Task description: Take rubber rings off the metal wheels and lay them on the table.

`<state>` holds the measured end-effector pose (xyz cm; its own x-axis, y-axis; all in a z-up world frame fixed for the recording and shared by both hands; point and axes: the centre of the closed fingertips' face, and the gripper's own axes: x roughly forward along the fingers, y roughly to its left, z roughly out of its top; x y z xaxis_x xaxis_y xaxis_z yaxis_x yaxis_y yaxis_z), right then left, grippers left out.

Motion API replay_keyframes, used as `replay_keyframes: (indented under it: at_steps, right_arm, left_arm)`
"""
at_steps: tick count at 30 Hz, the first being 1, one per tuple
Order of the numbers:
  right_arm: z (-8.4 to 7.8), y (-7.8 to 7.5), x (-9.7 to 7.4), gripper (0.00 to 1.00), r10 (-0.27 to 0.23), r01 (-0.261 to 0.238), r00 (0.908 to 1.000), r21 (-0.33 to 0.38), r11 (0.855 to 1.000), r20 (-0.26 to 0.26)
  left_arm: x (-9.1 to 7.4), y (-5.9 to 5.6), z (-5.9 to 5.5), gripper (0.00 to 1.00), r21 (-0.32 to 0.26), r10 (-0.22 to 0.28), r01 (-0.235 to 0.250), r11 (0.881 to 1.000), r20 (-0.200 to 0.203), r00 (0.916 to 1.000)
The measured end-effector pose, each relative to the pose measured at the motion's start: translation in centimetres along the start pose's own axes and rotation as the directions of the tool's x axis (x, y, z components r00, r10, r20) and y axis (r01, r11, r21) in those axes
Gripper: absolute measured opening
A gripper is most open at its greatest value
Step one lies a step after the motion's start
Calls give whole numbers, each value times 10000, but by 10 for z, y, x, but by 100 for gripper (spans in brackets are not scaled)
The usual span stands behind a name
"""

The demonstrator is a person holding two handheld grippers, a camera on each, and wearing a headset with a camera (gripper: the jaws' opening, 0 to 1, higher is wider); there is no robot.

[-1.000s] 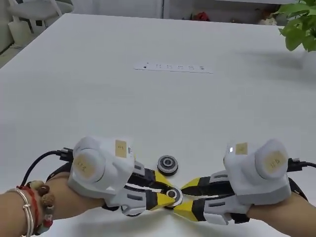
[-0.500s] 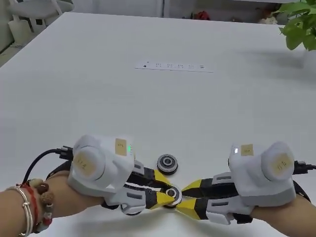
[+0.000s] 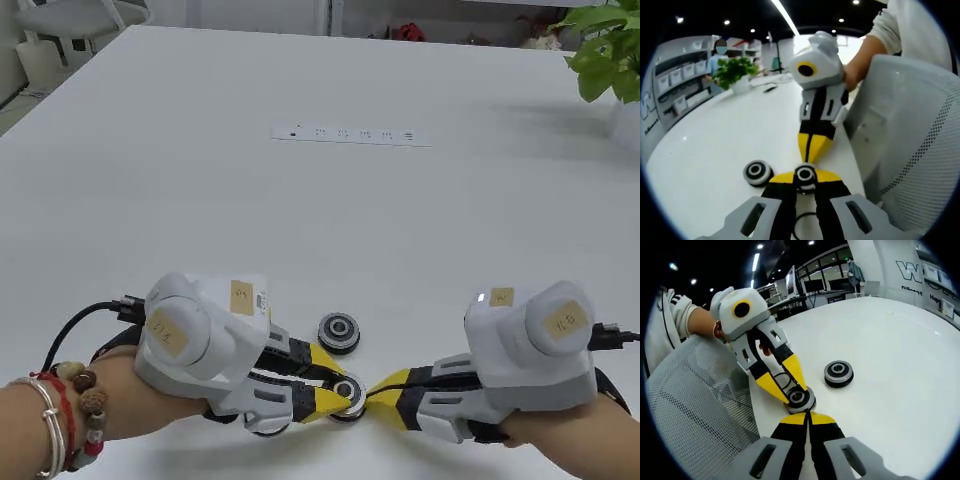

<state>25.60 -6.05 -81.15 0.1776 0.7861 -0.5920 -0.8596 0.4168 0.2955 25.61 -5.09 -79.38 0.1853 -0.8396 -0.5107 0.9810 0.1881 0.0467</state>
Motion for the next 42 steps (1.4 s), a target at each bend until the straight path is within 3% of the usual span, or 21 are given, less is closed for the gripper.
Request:
replay_keyframes:
  at_steps: [4,11,32,38,42]
  right_arm:
    - [5,-4,-3,0,68,-117,9989,1049,9944,461]
    - [12,-2,-6,0,201,-344,9969,1936,9805,755]
    - [18,8,-1,0,363,-417,9977,956,9945,572]
    - [19,8,0,0,439,-496,9973,975,9940,597]
    - [24,21,2,0,1051,-1134,9909,1015,9884,841]
  left_arm:
    - [0,0,0,13,21,-25,25,10000,-1,10000]
    - [0,0,0,13,50,-30,30,10000,14,10000]
    - [0,0,0,13,-46,43,-43,10000,-9,10000]
    - [0,0,0,14,-64,72,-72,10000,-8,10000]
    - [1,0,0,14,-56,69,-69,10000,3,10000]
